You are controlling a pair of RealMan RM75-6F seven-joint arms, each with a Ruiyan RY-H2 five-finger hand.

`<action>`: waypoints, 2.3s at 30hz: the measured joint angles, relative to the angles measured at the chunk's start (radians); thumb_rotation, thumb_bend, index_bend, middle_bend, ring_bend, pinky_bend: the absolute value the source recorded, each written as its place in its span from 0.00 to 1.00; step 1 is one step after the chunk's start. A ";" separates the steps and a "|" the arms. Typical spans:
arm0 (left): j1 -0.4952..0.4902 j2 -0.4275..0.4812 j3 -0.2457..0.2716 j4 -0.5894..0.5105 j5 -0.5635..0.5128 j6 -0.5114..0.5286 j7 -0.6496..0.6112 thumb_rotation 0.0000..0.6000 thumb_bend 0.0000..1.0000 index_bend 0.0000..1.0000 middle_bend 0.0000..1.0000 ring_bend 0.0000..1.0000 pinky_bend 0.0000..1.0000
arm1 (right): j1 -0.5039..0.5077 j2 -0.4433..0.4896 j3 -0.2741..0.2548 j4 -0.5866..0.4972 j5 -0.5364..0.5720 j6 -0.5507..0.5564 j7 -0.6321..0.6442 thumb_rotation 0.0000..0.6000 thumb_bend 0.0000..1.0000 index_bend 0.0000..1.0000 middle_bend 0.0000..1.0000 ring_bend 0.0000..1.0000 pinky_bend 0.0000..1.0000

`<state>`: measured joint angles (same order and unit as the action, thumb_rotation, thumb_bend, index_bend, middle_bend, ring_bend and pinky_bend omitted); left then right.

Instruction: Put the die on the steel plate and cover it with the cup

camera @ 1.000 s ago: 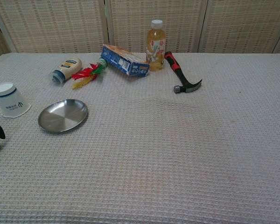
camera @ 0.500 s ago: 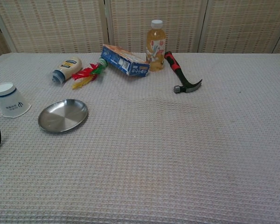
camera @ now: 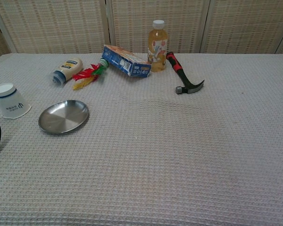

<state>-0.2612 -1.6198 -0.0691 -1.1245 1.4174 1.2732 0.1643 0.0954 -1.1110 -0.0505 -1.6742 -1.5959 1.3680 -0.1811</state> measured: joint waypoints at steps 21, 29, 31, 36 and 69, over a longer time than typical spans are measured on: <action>-0.323 -0.093 -0.190 0.006 -0.127 -0.242 0.120 1.00 0.40 0.55 1.00 0.98 1.00 | 0.014 -0.008 0.010 0.012 0.033 -0.029 0.000 1.00 0.21 0.00 0.00 0.00 0.00; -0.356 -0.127 -0.177 0.047 -0.168 -0.269 0.185 1.00 0.38 0.33 1.00 0.98 1.00 | 0.018 -0.005 0.015 0.015 0.050 -0.038 0.007 1.00 0.21 0.00 0.00 0.00 0.00; -0.355 -0.122 -0.173 0.040 -0.171 -0.262 0.189 1.00 0.39 0.30 1.00 0.98 1.00 | 0.018 -0.003 0.014 0.013 0.050 -0.039 0.009 1.00 0.21 0.00 0.00 0.00 0.00; -0.341 -0.082 -0.159 -0.018 -0.164 -0.232 0.202 1.00 0.39 0.25 1.00 0.98 1.00 | 0.018 -0.001 0.011 0.008 0.049 -0.039 0.008 1.00 0.21 0.00 0.00 0.00 0.00; -0.273 0.164 -0.149 -0.115 -0.305 -0.231 0.141 1.00 0.35 0.24 0.21 0.17 0.46 | 0.008 0.000 -0.002 -0.008 0.028 -0.021 -0.011 1.00 0.21 0.00 0.00 0.00 0.00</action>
<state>-0.5345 -1.4558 -0.2178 -1.2398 1.1128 1.0427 0.3049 0.1029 -1.1109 -0.0522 -1.6826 -1.5679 1.3474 -0.1917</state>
